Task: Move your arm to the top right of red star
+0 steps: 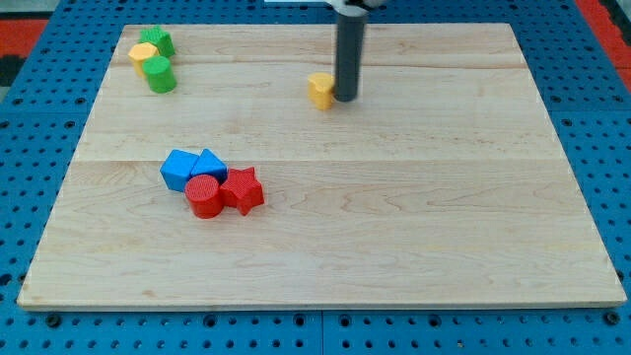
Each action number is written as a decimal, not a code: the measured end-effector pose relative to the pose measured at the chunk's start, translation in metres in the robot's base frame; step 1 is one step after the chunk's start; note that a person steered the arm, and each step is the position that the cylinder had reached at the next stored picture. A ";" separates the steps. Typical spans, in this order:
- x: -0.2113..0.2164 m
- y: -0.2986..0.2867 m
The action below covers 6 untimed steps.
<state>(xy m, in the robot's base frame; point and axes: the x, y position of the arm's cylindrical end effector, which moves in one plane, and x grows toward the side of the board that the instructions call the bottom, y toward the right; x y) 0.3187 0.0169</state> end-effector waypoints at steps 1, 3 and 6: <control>-0.024 -0.060; -0.020 -0.142; 0.122 -0.024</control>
